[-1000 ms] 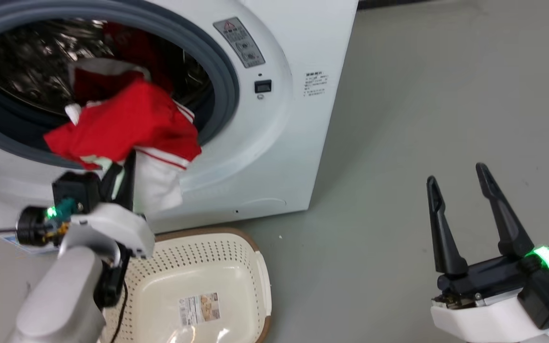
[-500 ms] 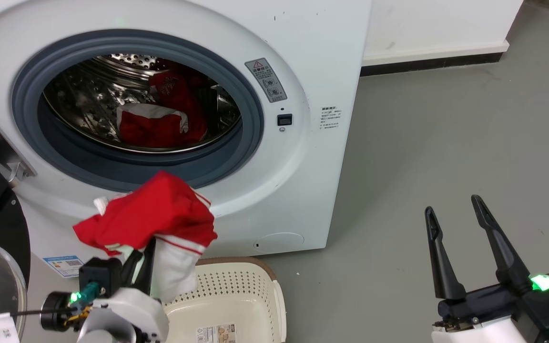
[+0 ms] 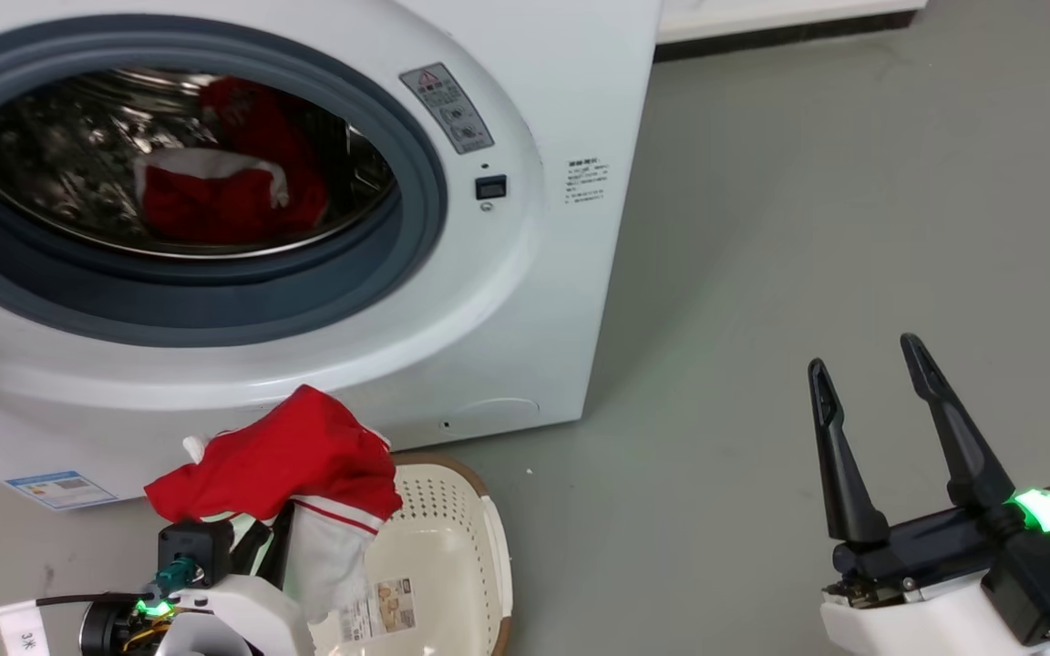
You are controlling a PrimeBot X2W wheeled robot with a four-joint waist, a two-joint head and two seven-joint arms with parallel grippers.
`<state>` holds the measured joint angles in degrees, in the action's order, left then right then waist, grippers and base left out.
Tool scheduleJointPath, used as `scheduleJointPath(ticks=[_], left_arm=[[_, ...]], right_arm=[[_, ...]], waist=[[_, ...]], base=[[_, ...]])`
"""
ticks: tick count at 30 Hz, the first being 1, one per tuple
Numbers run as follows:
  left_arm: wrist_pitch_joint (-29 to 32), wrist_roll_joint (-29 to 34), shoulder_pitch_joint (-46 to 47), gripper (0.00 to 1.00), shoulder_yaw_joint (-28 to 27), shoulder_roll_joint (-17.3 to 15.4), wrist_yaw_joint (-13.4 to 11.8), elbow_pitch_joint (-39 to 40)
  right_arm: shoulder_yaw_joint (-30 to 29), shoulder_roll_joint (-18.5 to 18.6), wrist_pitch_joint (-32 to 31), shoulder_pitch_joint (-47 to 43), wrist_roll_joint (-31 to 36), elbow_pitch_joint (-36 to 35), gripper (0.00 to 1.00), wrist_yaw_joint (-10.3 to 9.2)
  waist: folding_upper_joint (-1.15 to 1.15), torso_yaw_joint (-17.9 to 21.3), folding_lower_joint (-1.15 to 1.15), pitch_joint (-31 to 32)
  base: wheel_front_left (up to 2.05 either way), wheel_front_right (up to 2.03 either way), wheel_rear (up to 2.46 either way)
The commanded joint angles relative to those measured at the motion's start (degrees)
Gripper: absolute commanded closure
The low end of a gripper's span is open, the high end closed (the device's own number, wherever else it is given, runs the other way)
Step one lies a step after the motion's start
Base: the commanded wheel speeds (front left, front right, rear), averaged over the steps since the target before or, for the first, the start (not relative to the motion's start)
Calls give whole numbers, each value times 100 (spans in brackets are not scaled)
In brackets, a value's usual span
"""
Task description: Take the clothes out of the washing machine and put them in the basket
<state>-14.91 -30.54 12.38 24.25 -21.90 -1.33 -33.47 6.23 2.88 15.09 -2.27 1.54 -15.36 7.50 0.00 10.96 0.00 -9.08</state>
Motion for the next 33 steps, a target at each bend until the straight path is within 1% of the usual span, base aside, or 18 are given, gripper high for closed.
scheduleJointPath(ticks=[1,9,18,24,33], left_arm=[[-43,-11,114,100,1,33,52,-111],[-43,50,589,100,14,104,352,-1112],[-13,177,1326,100,222,139,633,-2356],[87,261,1790,100,390,146,733,-2992],[481,327,2488,100,556,117,771,-3724]], right_arm=[[-13,-2,12,103,-40,-39,0,-2],[-23,-2,12,427,-133,-148,0,-2],[-4,-2,12,785,-256,-264,0,-2],[-48,-2,12,996,-370,-371,0,-2],[-109,-3,12,1296,-507,-527,0,-2]], waist=[[0,135,0,-199],[0,369,0,-856],[0,635,0,-1589],[0,781,0,-2067],[0,886,0,-2788]], base=[[0,0,0],[0,0,0],[0,0,0],[0,0,0],[0,0,0]])
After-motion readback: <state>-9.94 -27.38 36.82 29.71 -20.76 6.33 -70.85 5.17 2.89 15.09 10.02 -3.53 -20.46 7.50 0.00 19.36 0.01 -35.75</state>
